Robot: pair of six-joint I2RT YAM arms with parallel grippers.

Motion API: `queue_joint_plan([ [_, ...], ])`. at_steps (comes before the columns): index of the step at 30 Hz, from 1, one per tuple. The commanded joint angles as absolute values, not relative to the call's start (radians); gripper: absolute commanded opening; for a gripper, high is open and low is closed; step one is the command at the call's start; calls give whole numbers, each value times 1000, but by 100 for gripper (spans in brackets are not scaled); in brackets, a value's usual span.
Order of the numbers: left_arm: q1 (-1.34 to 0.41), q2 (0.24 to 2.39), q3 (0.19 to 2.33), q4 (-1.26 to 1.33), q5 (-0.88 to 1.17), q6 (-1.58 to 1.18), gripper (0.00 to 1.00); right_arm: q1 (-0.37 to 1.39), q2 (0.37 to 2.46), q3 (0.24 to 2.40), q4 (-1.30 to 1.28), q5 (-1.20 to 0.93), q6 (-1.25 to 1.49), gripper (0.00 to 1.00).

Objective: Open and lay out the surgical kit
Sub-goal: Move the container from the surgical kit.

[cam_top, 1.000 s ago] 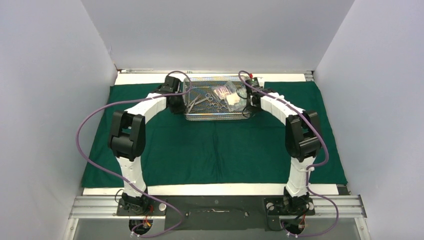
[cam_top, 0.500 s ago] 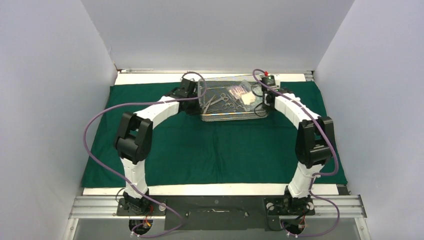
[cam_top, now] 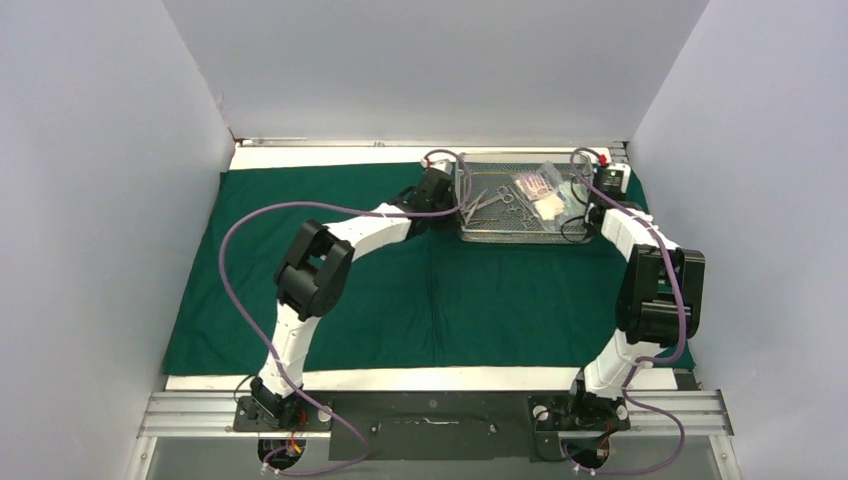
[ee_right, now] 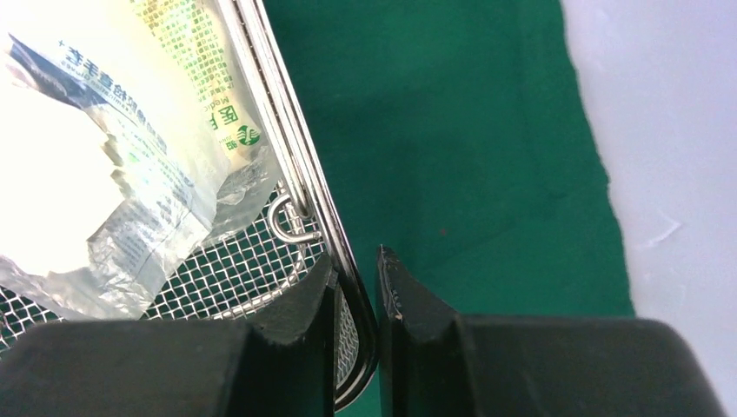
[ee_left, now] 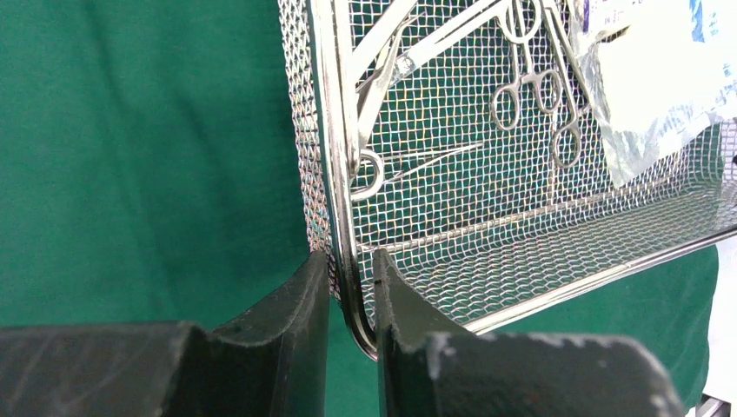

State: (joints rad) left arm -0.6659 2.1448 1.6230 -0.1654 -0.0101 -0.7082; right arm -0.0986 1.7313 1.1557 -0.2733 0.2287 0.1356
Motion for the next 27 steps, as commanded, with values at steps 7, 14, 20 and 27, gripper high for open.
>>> queue_joint_plan([
  [7, -800, 2204, 1805, 109, 64, -683, 0, -336, 1736, 1169, 132, 363, 120, 5],
  [14, -830, 2286, 1923, 94, 68, -696, 0, -446, 1767, 1138, 215, 270, 171, 5],
  [20, -864, 2329, 1954, 104, 100, -716, 0, -468, 1815, 1187, 221, 248, 159, 5],
  [27, -888, 2374, 1965, 79, 130, -737, 0, -503, 1891, 1259, 199, 183, 184, 5],
])
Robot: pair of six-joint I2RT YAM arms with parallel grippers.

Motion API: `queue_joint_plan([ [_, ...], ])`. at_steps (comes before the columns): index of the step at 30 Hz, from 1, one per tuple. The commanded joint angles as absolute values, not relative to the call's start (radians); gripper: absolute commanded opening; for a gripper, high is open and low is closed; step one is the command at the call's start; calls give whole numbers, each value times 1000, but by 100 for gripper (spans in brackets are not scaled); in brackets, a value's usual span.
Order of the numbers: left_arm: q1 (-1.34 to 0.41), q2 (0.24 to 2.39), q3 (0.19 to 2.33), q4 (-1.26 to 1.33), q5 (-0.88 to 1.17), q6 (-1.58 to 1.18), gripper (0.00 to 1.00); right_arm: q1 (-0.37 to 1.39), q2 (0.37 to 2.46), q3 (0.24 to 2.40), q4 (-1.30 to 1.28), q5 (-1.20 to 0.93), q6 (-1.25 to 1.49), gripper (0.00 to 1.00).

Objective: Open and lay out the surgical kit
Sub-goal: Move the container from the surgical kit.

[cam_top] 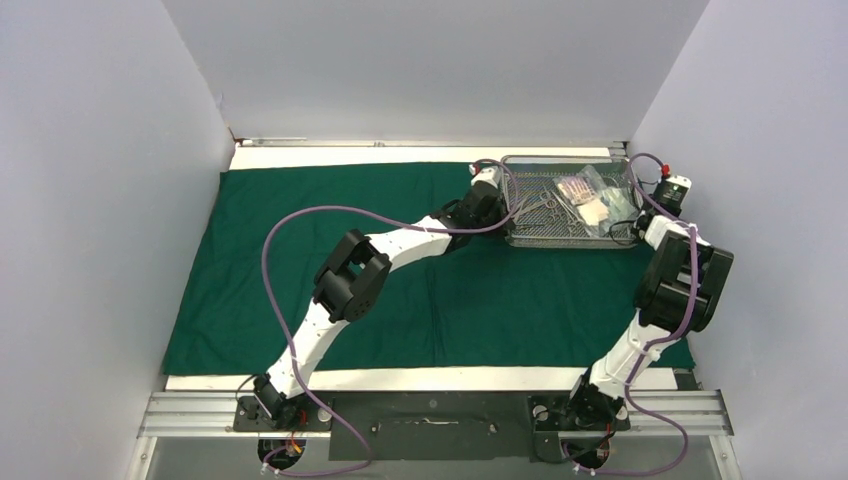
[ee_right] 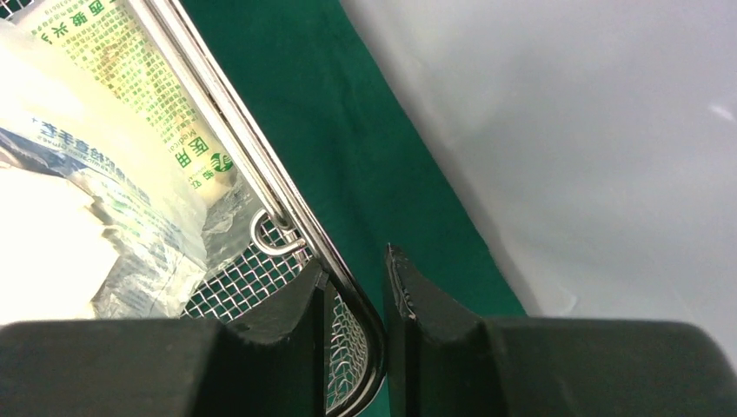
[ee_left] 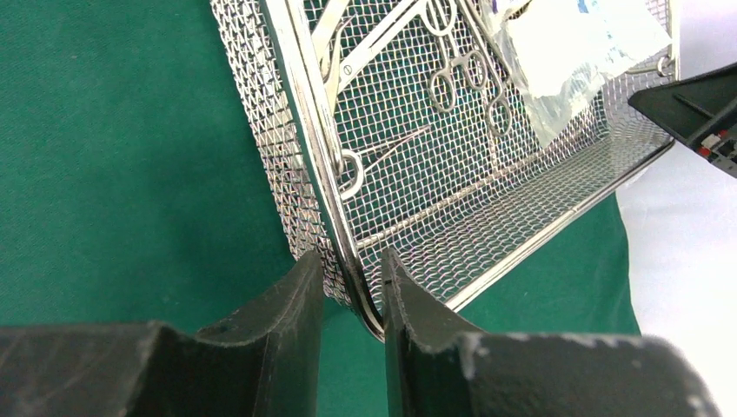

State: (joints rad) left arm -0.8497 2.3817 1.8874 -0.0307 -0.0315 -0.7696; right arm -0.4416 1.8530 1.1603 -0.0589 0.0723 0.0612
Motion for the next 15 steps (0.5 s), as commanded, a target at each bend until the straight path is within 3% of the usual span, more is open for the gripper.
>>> queue_joint_plan([
  [1, -886, 2377, 1969, 77, 136, -736, 0, -503, 1900, 1267, 198, 177, 183, 5],
  [4, -887, 2380, 1959, 84, 139, -742, 0, -506, 1925, 1285, 189, 176, 184, 5],
  [7, -887, 2386, 1955, 77, 151, -748, 7, -510, 1928, 1277, 187, 178, 193, 8],
  [15, -880, 2375, 1945, 65, 128, -729, 33, -512, 1929, 1295, 156, 209, 203, 41],
])
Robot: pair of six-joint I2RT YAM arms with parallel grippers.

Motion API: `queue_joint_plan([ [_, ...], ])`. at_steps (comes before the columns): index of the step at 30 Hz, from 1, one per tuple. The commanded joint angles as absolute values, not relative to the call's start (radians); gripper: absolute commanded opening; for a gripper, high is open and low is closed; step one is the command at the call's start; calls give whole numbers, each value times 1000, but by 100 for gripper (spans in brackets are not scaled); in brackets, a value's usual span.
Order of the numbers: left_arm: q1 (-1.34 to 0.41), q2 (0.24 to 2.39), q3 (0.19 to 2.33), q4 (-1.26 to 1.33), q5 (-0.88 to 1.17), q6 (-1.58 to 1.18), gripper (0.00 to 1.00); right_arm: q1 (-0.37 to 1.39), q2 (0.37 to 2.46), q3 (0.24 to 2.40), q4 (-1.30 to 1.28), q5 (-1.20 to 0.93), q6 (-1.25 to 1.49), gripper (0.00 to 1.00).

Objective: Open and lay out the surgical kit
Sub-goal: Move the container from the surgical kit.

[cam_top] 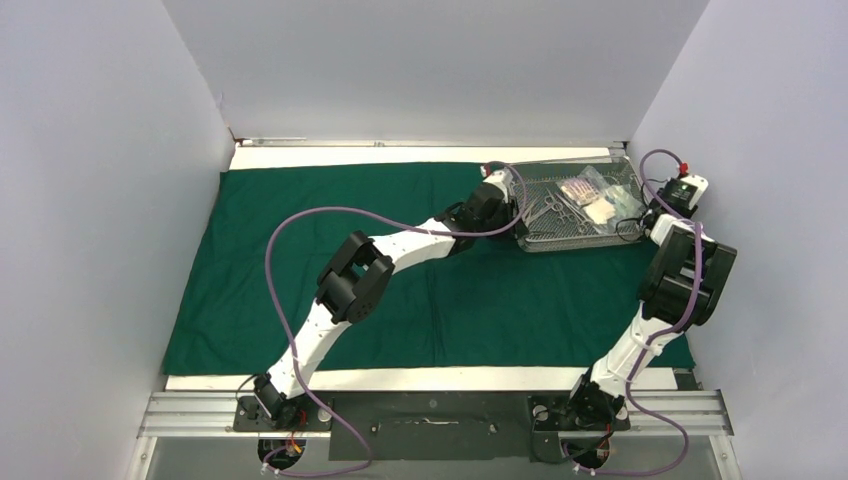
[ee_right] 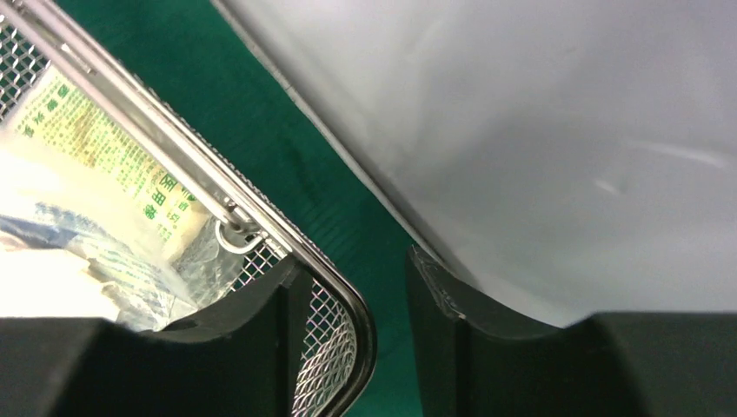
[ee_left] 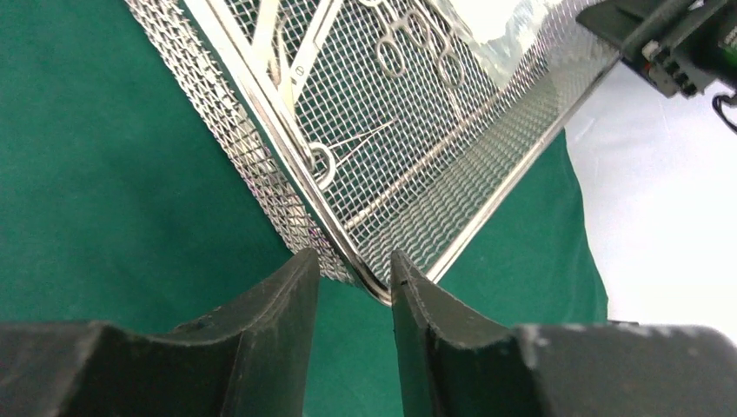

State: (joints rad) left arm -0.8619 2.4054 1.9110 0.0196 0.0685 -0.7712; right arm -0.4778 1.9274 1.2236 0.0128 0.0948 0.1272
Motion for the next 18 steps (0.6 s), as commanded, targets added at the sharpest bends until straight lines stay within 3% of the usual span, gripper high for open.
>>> queue_joint_plan([
  [1, -879, 2375, 1948, 65, 127, -727, 35, -512, 1933, 1305, 148, 214, 204, 43],
  [6, -867, 2370, 1959, 38, 90, -720, 42, -512, 1933, 1340, 122, 215, 210, 48],
  [13, -801, 2399, 2003, 33, 128, -785, 23, -511, 1903, 1320, 120, 171, 211, 42],
  [18, -791, 2412, 2030, 30, 145, -779, 23, -505, 1890, 1305, 89, 159, 241, 46],
])
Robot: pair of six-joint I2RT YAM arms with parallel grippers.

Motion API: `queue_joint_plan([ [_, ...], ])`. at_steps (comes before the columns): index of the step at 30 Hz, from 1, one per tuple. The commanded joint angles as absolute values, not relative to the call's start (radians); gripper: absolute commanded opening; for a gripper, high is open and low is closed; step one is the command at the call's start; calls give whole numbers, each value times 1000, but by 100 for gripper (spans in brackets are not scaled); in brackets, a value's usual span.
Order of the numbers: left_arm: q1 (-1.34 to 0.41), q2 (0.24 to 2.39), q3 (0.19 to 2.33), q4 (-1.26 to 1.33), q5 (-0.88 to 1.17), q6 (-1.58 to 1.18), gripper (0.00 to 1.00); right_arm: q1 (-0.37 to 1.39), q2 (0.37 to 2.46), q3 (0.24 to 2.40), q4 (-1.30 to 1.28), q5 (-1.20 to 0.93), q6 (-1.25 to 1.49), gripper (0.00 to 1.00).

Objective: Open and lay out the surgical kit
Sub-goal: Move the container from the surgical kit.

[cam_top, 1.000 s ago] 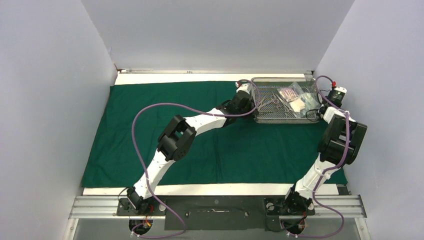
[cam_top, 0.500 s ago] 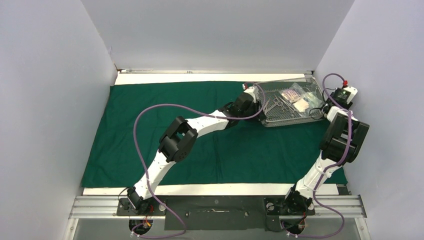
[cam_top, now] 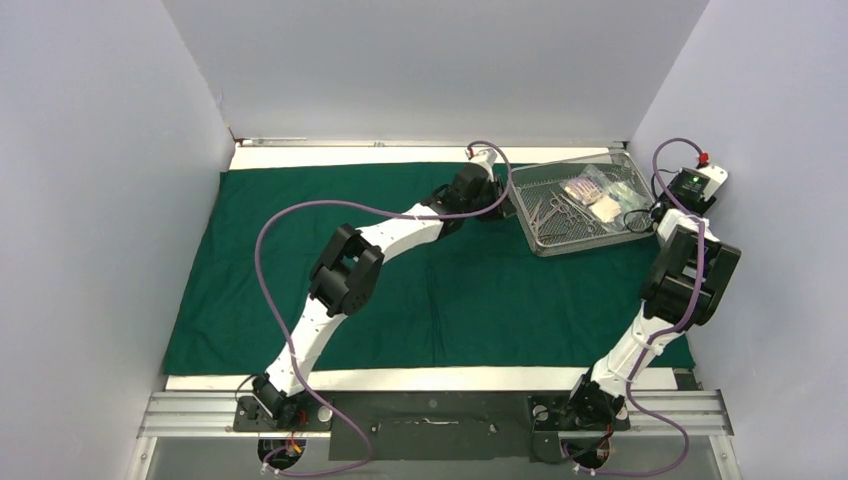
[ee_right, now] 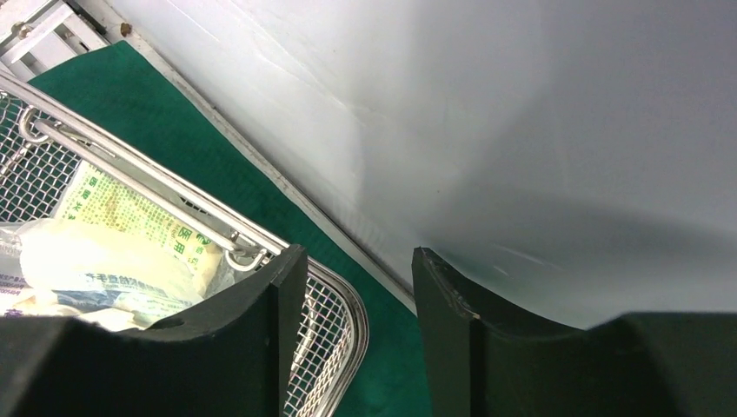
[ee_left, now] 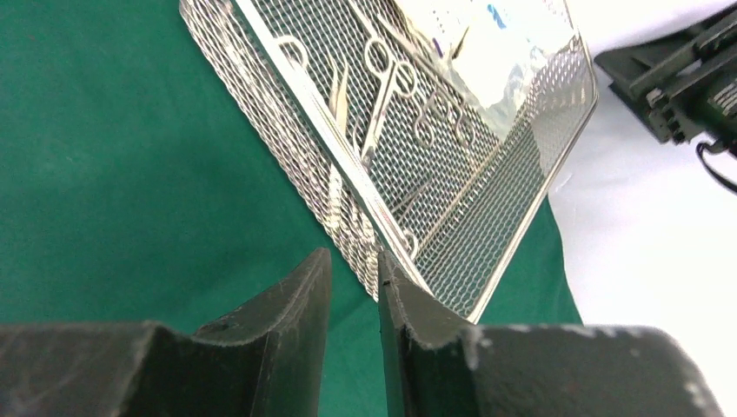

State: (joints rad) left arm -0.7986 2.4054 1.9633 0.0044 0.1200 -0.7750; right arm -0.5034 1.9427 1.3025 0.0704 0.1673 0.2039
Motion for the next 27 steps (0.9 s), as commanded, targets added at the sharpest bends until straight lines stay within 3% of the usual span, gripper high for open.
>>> queue_joint_plan([
  [1, -790, 2417, 2040, 21, 142, -775, 24, -504, 1884, 1303, 76, 156, 263, 47],
  [8, -781, 2436, 2095, 2, 158, -761, 29, -486, 1880, 1301, -77, 155, 405, 49],
  [13, -784, 2411, 2067, 2, 177, -744, 52, -482, 1885, 1304, -132, 128, 451, 45],
  [18, -790, 2398, 1999, 30, 177, -759, 59, -483, 1899, 1319, -161, 101, 488, 43],
  [27, -792, 2408, 1988, 81, 229, -798, 62, -478, 1912, 1339, -204, 60, 558, 21],
])
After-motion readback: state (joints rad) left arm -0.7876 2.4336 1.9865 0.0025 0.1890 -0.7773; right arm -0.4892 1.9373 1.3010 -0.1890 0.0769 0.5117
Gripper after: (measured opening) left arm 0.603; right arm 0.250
